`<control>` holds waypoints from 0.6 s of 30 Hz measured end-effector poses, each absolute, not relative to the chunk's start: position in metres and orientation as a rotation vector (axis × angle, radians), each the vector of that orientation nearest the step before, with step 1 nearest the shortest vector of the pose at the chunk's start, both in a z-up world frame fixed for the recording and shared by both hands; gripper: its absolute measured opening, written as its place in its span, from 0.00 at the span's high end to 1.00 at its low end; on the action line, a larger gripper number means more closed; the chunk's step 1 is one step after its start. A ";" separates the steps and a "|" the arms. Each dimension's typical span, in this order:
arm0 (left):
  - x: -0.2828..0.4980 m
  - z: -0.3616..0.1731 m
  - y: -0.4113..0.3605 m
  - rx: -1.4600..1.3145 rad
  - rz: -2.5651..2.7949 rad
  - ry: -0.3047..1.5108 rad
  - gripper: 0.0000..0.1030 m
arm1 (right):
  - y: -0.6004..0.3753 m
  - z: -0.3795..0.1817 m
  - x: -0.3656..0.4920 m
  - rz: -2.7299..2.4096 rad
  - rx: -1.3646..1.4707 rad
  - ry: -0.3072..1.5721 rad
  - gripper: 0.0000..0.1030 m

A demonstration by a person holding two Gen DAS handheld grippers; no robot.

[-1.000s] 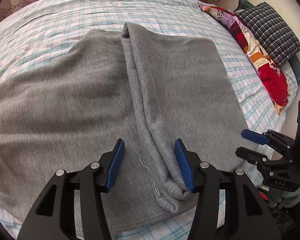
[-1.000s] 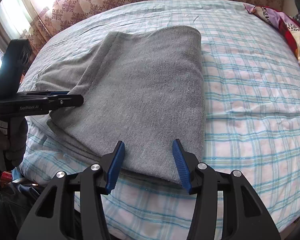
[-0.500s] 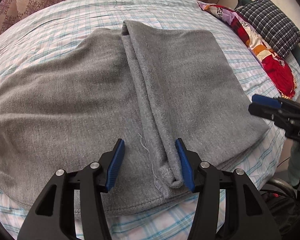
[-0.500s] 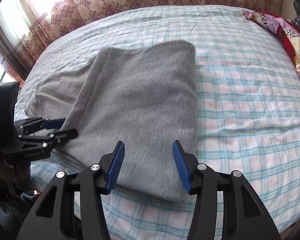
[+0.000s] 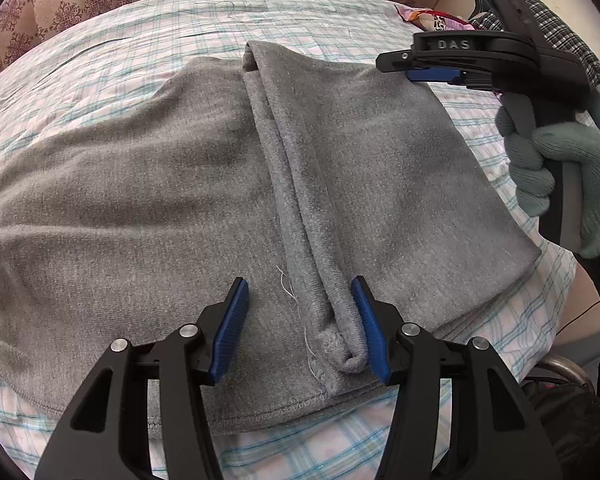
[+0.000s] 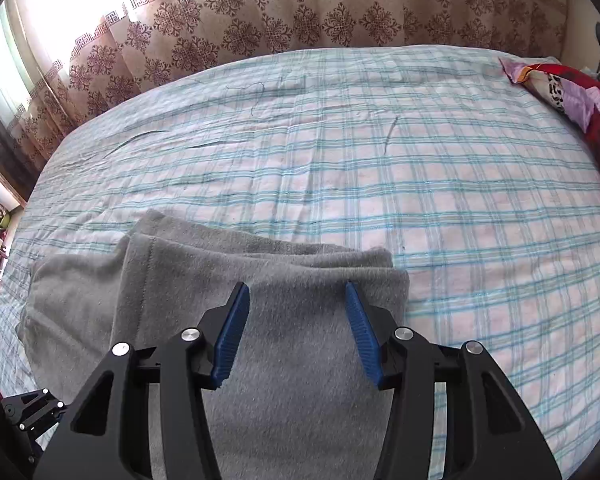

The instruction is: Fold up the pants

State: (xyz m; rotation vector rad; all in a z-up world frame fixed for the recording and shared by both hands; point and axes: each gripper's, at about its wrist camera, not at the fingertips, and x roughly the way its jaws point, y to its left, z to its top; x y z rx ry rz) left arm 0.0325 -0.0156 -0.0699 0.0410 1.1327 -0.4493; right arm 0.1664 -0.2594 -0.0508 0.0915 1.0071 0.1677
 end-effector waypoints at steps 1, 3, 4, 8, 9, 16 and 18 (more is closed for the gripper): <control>0.032 -0.070 -0.016 0.040 -0.450 1.133 0.47 | -0.259 -0.056 0.172 0.161 0.090 1.020 0.51; 0.033 -0.070 -0.016 0.040 -0.452 1.131 0.47 | -0.259 -0.065 0.182 0.158 0.089 1.045 0.51; 0.032 -0.071 -0.017 0.040 -0.452 1.130 0.47 | -0.259 -0.067 0.184 0.159 0.088 1.048 0.51; 0.031 -0.072 -0.017 0.045 -0.452 1.128 0.46 | -0.258 -0.069 0.182 0.178 0.070 1.046 0.49; 0.030 -0.072 -0.017 0.047 -0.452 1.128 0.46 | -0.258 -0.068 0.181 0.180 0.068 1.046 0.49; 0.032 -0.069 -0.022 0.083 -0.439 1.140 0.41 | -0.275 -0.042 0.133 0.188 0.058 1.004 0.49; 0.037 -0.067 -0.023 0.087 -0.437 1.152 0.38 | -0.285 -0.039 0.111 0.185 0.063 1.009 0.49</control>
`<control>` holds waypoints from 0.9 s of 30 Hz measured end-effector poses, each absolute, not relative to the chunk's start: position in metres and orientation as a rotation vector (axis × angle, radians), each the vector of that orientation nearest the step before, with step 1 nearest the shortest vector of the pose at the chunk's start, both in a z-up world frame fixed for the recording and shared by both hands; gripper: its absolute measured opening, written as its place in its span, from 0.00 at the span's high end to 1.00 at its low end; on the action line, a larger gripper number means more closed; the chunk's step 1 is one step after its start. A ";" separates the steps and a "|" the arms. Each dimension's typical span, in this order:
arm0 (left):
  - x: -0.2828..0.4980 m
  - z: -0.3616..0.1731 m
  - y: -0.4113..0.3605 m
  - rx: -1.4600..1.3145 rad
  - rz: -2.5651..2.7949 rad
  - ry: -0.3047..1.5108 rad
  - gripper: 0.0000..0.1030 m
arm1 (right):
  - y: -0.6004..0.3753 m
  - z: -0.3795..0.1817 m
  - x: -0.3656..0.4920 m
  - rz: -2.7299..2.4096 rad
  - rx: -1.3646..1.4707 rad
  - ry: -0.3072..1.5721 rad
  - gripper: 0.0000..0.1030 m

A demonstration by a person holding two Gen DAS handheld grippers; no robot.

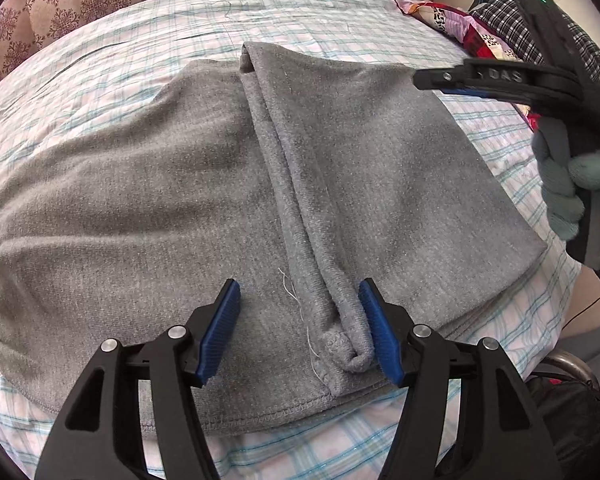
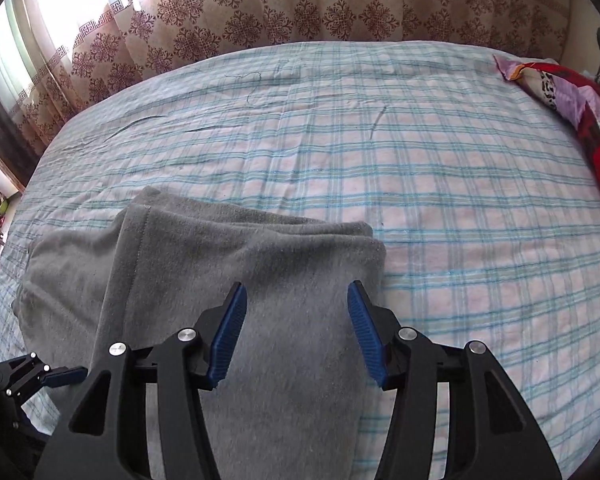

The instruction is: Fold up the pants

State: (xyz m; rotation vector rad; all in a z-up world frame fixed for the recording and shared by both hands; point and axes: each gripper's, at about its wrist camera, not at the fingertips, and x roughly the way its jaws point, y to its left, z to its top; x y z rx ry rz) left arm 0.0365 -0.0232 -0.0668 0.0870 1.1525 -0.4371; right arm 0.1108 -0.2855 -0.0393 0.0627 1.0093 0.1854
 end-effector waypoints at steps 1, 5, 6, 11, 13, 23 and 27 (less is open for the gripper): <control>0.038 -0.066 -0.024 0.094 -0.434 1.156 0.37 | -0.291 -0.040 0.100 0.183 0.064 1.019 0.49; 0.039 -0.059 -0.028 0.137 -0.424 1.159 0.33 | -0.319 -0.049 0.056 0.159 0.125 1.066 0.49; 0.040 -0.057 -0.029 0.145 -0.424 1.154 0.32 | -0.326 -0.052 0.047 0.155 0.156 1.078 0.49; 0.037 -0.039 -0.035 0.173 -0.410 1.115 0.26 | -0.348 -0.066 0.012 0.161 0.345 1.115 0.48; 0.039 -0.036 -0.039 0.176 -0.395 1.110 0.22 | -0.348 -0.073 0.003 0.189 0.410 1.131 0.48; 0.056 -0.012 -0.083 0.175 -0.439 1.066 0.20 | -0.332 -0.083 -0.003 0.202 0.404 1.135 0.49; 0.072 -0.010 -0.115 0.164 -0.508 1.087 0.17 | -0.328 -0.083 -0.005 0.245 0.419 1.142 0.65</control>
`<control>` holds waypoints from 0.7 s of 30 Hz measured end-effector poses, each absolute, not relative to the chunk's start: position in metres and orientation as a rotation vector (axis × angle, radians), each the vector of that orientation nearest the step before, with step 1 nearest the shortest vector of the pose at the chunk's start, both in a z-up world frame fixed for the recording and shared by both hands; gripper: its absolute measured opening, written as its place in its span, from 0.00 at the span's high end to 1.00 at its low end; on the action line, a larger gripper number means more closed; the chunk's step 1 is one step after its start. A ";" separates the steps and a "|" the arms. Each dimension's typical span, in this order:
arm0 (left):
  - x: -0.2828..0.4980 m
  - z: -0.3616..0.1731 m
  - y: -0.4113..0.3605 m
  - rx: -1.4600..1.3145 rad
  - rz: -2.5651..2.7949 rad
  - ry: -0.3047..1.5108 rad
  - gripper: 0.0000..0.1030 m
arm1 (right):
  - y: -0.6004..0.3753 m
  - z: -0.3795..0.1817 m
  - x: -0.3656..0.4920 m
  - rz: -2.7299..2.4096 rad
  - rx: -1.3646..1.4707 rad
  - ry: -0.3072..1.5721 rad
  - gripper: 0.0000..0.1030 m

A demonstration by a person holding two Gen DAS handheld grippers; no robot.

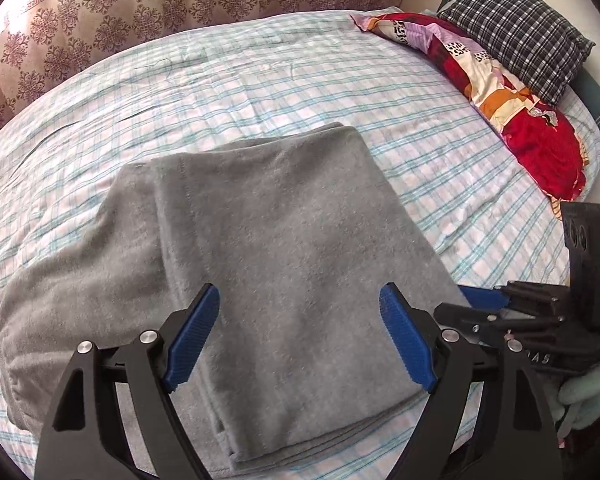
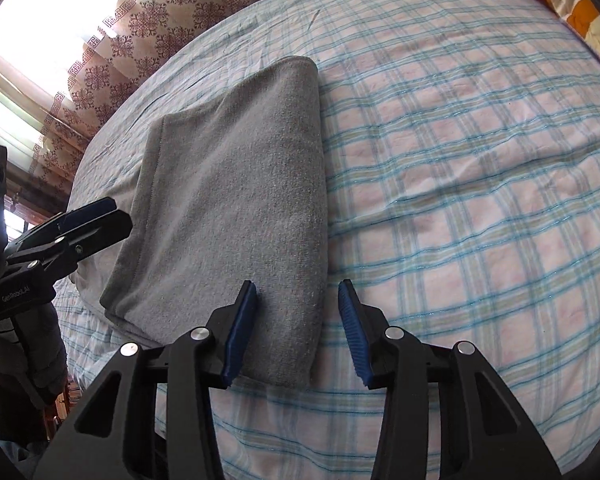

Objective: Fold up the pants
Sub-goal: 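Grasp the end of the grey pants stack with the left gripper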

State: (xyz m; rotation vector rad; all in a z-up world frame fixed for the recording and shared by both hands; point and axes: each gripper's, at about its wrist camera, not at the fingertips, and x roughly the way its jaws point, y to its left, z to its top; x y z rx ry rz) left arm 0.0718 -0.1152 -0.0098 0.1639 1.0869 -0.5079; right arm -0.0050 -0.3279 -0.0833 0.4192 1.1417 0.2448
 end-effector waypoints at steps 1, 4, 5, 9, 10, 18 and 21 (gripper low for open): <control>0.076 -0.010 -0.124 0.169 -0.520 1.094 0.17 | -0.327 -0.083 -0.005 0.246 0.417 1.141 0.66; 0.089 -0.016 -0.148 0.172 -0.554 1.128 0.17 | -0.328 -0.083 -0.006 0.254 0.424 1.137 0.69; 0.094 -0.018 -0.154 0.169 -0.561 1.143 0.16 | -0.328 -0.082 -0.006 0.257 0.426 1.133 0.69; 0.113 -0.029 -0.178 0.142 -0.580 1.214 0.16 | -0.326 -0.077 -0.007 0.262 0.412 1.112 0.72; 0.118 -0.033 -0.184 0.138 -0.578 1.231 0.16 | -0.325 -0.075 -0.008 0.260 0.401 1.105 0.73; 0.143 -0.049 -0.228 0.199 -0.552 1.310 0.15 | -0.306 -0.055 -0.013 0.269 0.302 1.038 0.73; 0.149 -0.057 -0.238 0.226 -0.529 1.330 0.13 | -0.299 -0.052 -0.015 0.274 0.264 1.022 0.73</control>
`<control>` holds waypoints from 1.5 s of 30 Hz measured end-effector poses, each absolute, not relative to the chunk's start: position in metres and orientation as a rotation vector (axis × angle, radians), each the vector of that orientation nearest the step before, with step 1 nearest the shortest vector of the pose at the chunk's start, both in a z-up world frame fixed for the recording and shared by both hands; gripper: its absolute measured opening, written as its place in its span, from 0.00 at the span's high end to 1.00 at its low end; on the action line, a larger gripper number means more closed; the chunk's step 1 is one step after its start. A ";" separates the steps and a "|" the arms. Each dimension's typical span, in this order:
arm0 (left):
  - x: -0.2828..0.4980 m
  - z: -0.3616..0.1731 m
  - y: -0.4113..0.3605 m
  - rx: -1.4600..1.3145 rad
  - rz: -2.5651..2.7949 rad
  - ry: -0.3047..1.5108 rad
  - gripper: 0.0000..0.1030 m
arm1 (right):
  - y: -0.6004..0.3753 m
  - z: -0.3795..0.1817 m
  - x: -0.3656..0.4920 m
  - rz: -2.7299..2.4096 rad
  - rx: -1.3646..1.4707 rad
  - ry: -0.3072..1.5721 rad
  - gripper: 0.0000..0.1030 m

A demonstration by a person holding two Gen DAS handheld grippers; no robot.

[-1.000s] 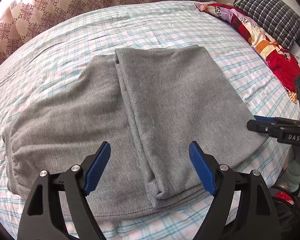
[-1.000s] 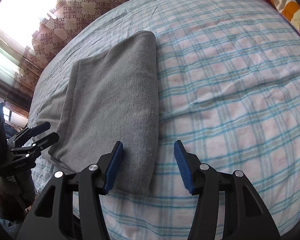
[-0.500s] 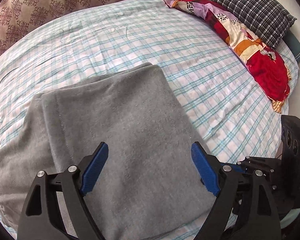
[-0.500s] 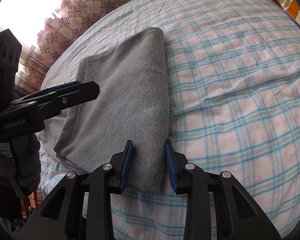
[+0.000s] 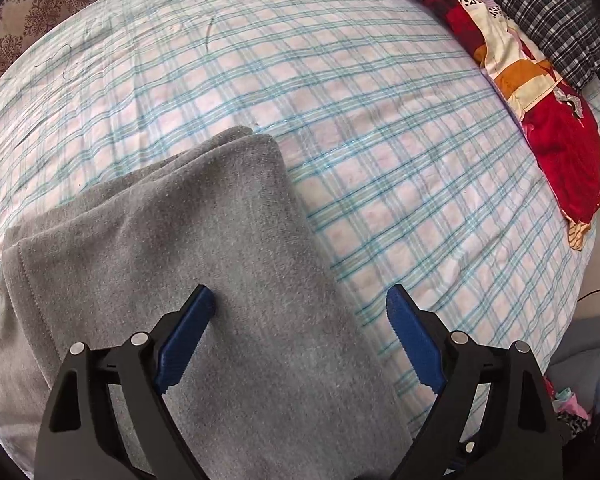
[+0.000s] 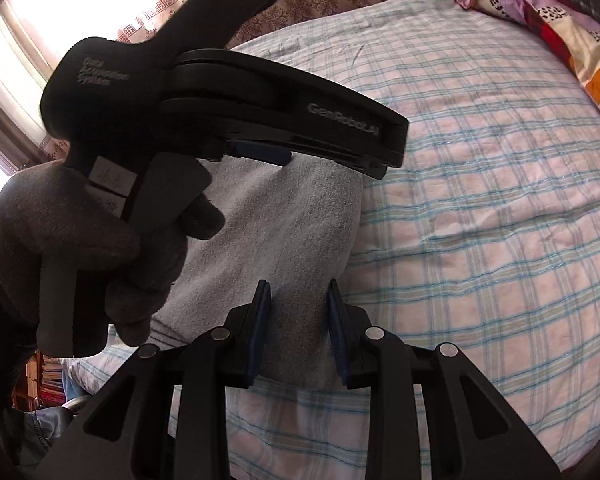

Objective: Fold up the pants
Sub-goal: 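Grasp the end of the grey pants stack with the left gripper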

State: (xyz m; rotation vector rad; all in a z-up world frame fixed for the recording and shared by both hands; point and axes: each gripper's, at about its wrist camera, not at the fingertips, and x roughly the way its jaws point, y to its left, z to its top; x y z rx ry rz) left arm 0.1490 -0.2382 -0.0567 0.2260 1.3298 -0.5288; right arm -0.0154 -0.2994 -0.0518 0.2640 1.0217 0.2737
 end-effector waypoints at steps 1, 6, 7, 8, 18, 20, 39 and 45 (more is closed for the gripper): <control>0.151 -0.059 -0.241 0.237 -0.518 1.335 0.13 | -0.297 -0.051 -0.016 0.277 0.256 1.018 0.73; 0.155 -0.071 -0.255 0.307 -0.490 1.366 0.13 | -0.292 -0.049 -0.017 0.286 0.240 1.012 0.73; 0.155 -0.073 -0.258 0.324 -0.488 1.364 0.13 | -0.293 -0.049 -0.017 0.286 0.244 1.013 0.73; 0.156 -0.075 -0.260 0.341 -0.485 1.364 0.13 | -0.293 -0.049 -0.016 0.287 0.250 1.014 0.73; 0.151 -0.076 -0.256 0.378 -0.470 1.322 0.49 | -0.295 -0.048 -0.021 0.292 0.259 1.003 0.73; 0.152 -0.074 -0.247 0.356 -0.484 1.317 0.59 | -0.295 -0.048 -0.022 0.289 0.259 1.000 0.73; 0.144 -0.025 -0.185 0.079 -0.553 1.276 0.75 | -0.291 -0.057 -0.021 0.328 0.357 1.042 0.60; 0.149 -0.012 -0.166 -0.013 -0.592 1.258 0.76 | -0.268 -0.035 -0.026 0.382 0.297 0.999 0.76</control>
